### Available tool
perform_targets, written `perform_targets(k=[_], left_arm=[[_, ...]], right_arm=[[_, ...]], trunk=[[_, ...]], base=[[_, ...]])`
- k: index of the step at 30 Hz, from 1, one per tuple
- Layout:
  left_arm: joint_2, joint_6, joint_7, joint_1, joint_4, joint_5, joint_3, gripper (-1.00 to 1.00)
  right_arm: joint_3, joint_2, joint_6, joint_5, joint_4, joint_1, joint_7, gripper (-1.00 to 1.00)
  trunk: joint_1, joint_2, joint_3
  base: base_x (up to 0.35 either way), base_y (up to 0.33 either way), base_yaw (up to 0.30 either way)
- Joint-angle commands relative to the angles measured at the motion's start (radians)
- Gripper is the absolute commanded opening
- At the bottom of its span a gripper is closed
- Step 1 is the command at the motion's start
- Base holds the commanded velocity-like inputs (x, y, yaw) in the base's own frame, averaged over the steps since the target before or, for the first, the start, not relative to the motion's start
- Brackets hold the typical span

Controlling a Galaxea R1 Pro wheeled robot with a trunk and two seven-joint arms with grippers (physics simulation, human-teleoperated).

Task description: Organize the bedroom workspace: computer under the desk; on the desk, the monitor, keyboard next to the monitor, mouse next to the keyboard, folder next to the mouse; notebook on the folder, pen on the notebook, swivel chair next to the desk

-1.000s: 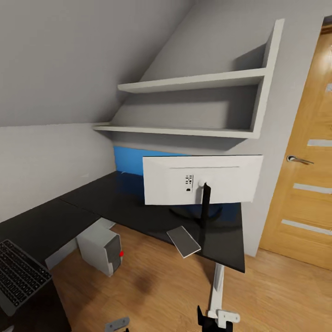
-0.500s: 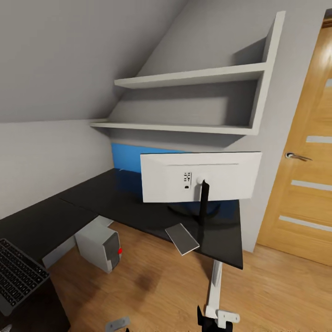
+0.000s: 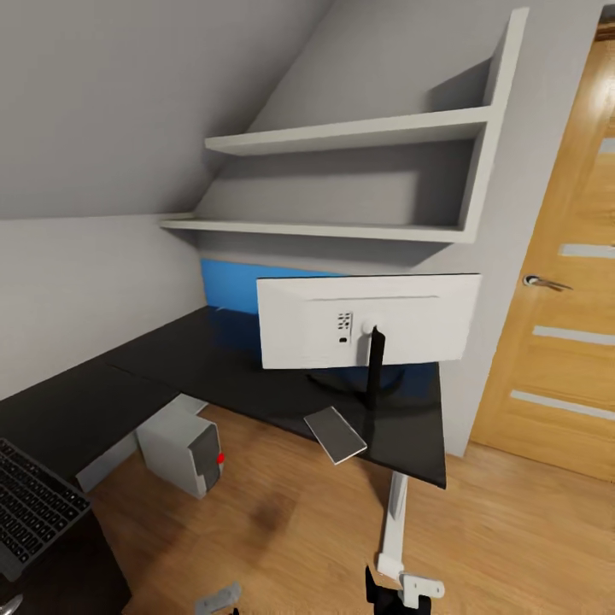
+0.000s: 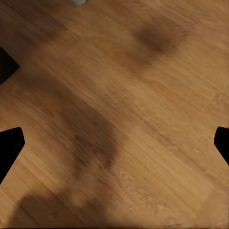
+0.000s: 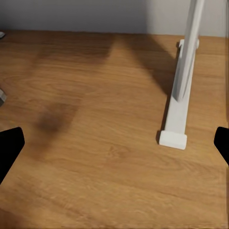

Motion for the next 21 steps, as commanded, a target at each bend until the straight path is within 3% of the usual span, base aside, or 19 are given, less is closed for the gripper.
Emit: perform_targets(k=[1, 7, 21], left_arm=[[0.000, -0.003, 0.005, -0.001, 0.000, 0.008, -0.009, 1.00], [0.000, -0.003, 0.005, -0.001, -0.001, 0.008, -0.009, 1.00], [0.000, -0.003, 0.005, -0.001, 0.000, 0.008, -0.007, 1.00]], right_arm=[[0.007, 0.000, -0.004, -0.011, 0.002, -0.001, 0.004, 1.00], [0.007, 0.000, -0.004, -0.010, 0.002, -0.001, 0.004, 1.00], [0.006, -0.002, -0.005, -0.010, 0.001, -0.001, 0.004, 1.00]], trunk=[[0.000, -0.001, -0.003], [0.000, -0.001, -0.010], [0.000, -0.001, -0.013]], base=[[-0.203, 0.181, -0.165], [-0.118, 0.098, -0.191], [-0.009, 0.008, -0.269]])
